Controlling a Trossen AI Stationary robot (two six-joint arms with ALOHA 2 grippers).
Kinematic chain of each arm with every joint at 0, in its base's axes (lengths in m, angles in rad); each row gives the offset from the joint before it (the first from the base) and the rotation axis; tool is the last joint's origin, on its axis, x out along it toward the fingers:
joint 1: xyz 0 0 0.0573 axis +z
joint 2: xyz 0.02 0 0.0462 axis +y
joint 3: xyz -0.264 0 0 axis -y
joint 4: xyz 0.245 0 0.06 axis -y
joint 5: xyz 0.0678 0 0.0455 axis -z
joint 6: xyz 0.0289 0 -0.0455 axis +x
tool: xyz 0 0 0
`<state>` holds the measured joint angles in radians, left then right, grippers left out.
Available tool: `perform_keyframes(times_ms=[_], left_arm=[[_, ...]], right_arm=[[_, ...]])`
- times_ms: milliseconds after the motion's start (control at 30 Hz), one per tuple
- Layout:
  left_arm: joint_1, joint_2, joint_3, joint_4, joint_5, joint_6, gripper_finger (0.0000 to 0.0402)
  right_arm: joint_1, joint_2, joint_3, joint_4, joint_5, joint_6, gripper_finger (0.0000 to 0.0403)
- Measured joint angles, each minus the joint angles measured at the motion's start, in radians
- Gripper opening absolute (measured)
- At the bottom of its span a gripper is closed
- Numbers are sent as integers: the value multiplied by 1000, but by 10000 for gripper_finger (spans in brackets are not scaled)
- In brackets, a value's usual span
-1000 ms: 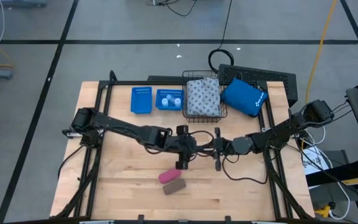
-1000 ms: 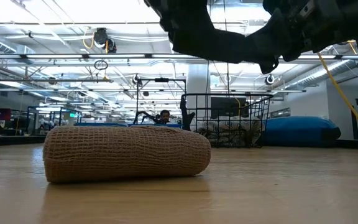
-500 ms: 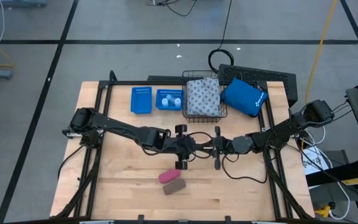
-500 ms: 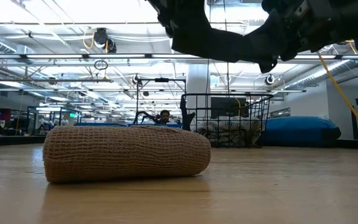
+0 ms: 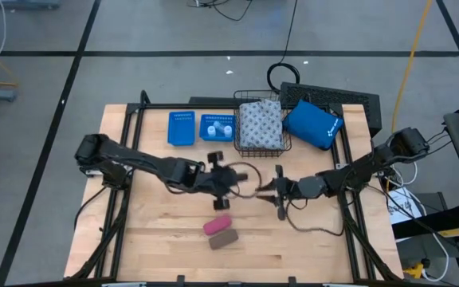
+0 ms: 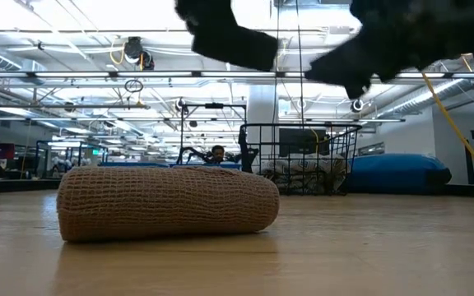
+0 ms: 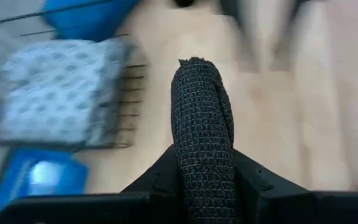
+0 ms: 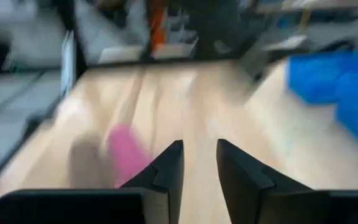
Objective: Pick & Place Medicine items
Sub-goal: Put the black bandage into the left blue bin
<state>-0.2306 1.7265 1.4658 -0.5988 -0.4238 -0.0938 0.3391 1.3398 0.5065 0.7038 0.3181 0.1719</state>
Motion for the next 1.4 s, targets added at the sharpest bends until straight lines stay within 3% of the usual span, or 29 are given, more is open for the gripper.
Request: perform_keyframes(times_ms=[167, 433, 633, 833, 933, 1067, 1400], left_arm=[[-9, -152, -154, 18, -167, -118, 84], [24, -464, -502, 144, -456, -433, 84], [176, -611, -683, 161, -476, -712, 82], [369, -620, -776, 181, -402, -826, 105], [436, -595, -806, 305, -362, -803, 108], [494, -555, -837, 489, -378, -746, 110], [574, -361, -850, 628, -380, -801, 112]], right_arm=[[10, -11, 4, 2, -21, -10, 109], [12, -9, 3, 17, -21, -12, 116], [12, -9, 3, 25, -6, -12, 116], [12, -9, 3, 26, -7, -12, 116], [12, -9, 3, 26, -7, -12, 116], [10, -10, 3, 25, -7, -12, 116], [10, -10, 4, 25, -6, -19, 116]])
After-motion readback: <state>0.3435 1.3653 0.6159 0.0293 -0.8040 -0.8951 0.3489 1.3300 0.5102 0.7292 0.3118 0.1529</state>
